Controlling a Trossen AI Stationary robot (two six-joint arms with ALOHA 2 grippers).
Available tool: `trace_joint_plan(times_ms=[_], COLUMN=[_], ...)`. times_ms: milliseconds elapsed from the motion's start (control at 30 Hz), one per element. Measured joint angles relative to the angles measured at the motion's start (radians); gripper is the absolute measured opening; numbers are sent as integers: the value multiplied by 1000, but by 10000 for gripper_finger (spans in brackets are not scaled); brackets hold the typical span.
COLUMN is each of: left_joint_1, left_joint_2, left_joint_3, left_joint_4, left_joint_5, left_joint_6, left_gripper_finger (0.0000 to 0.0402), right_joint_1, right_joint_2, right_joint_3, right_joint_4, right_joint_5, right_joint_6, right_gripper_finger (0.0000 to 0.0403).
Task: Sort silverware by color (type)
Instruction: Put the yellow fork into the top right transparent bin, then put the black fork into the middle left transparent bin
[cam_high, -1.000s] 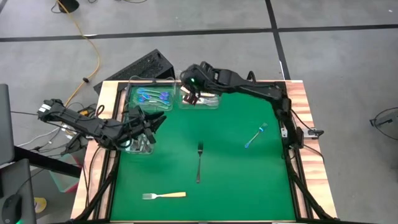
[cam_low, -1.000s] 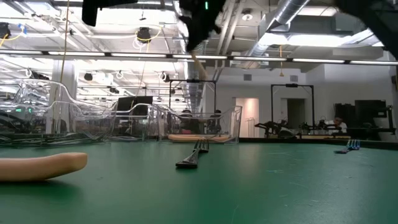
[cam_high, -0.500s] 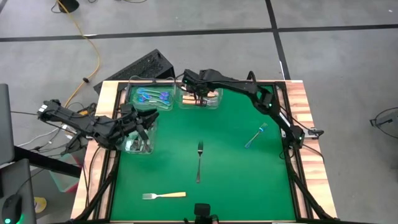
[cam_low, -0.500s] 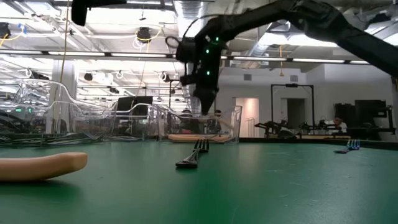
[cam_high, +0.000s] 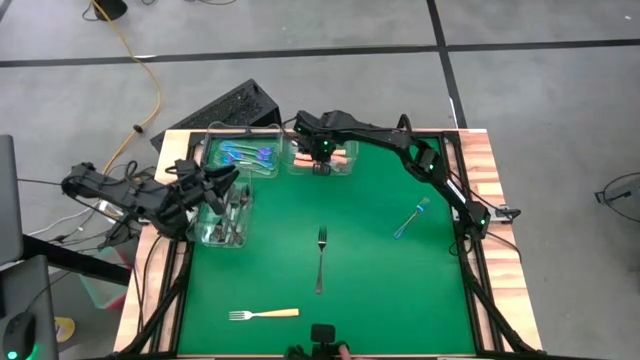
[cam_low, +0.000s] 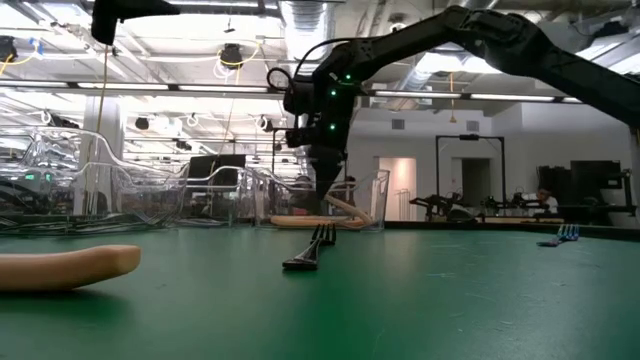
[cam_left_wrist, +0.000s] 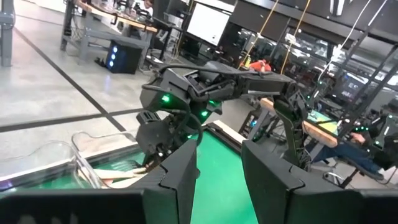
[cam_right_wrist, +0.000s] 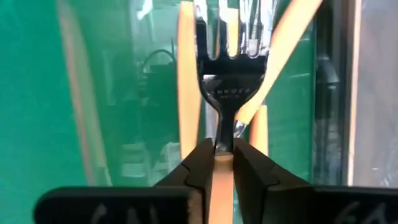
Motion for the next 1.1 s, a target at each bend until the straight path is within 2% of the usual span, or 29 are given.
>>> trace_joint_plan(times_ms=[200,400,567,800,1100], left_joint_1=[0,0,0,0,0], left_joint_2=[-12,-12,-12,-12,22], left_joint_3=[0,0,0,0,0], left_joint_4=[-23,-36,-36,-36,-34], left_joint_5=[0,25,28,77,138], left_joint_6=[-7,-6,-15,6,3], left_gripper_finger=[112,112,112,112,112], right_joint_1=[-1,-1,0,9,18], right_joint_2=[0,-14,-22,-131,-348], right_joint_3=[0,3,74,71,72], right_joint_4=[-7,-23,-82,-36,65], right_joint_5=[-22,-23,-23,-24,-38], right_joint_6=[5,4,23,19,48], right_gripper_finger=[118,189,234,239,237])
